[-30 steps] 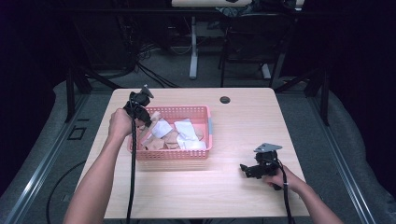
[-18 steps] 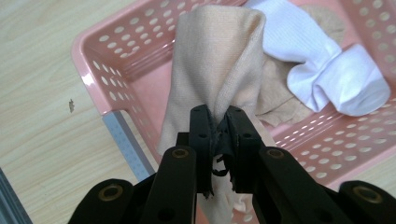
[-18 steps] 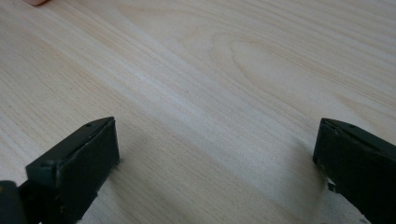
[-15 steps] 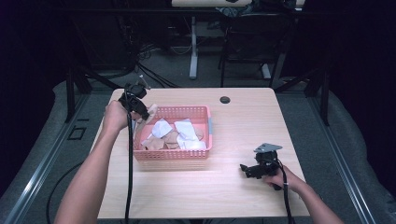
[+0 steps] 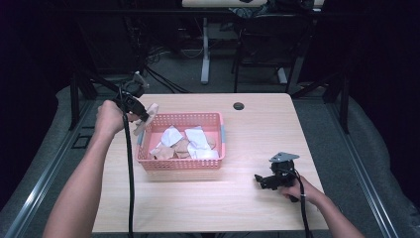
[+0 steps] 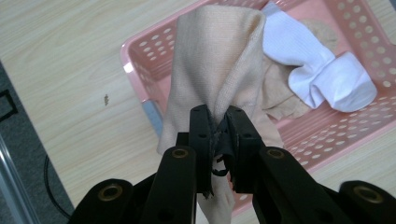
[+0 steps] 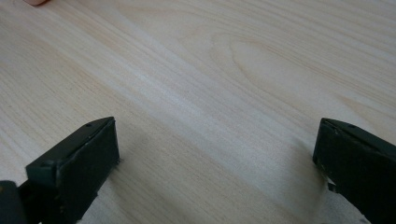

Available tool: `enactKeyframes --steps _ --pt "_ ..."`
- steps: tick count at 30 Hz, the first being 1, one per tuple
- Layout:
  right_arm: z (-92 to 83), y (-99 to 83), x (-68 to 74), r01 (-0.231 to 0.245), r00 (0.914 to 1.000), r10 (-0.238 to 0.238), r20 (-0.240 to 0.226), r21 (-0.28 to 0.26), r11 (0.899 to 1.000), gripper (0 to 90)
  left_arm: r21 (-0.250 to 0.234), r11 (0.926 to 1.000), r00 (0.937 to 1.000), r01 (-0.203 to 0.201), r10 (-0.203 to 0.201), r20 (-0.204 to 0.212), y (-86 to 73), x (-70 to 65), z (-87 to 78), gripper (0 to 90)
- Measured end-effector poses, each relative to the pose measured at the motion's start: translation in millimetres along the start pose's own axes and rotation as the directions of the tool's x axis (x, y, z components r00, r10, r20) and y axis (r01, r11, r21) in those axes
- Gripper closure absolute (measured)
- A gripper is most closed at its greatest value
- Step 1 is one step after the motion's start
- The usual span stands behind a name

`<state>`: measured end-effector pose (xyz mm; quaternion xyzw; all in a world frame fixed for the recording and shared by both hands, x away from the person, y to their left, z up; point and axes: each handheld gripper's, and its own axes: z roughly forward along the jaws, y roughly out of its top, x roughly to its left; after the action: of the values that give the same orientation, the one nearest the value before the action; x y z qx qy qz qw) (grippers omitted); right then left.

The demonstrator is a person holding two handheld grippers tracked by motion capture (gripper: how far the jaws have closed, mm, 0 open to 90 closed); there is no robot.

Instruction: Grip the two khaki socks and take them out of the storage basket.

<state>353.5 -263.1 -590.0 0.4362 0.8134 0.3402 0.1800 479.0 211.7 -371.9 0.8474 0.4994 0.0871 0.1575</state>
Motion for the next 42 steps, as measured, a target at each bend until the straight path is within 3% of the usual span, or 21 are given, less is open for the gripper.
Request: enactKeyframes --steps 13,24,30,42 --pt "0.0 0.0 0.1 -0.001 1.0 0.001 -0.001 -0.001 1.0 0.0 -0.006 0.9986 0.9982 0.053 -0.053 -0.027 -24.3 28.1 -16.1 81.8" --pt "0.0 0.0 0.1 -0.001 1.0 0.001 -0.001 -0.001 1.0 0.0 0.0 0.9903 0.9894 0.139 -0.139 -0.041 -50.5 56.8 -19.6 81.7" --pt "-0.1 0.0 0.0 0.002 1.0 -0.002 0.005 0.003 1.0 0.0 0.004 0.9816 0.9809 0.191 -0.191 -0.04 -64.2 70.5 -15.4 81.6" --pt "-0.2 0.2 -0.5 0.007 1.0 -0.007 0.001 0.002 1.0 0.0 0.042 0.9701 0.9707 0.239 -0.238 -0.035 -85.5 86.5 4.4 81.5"
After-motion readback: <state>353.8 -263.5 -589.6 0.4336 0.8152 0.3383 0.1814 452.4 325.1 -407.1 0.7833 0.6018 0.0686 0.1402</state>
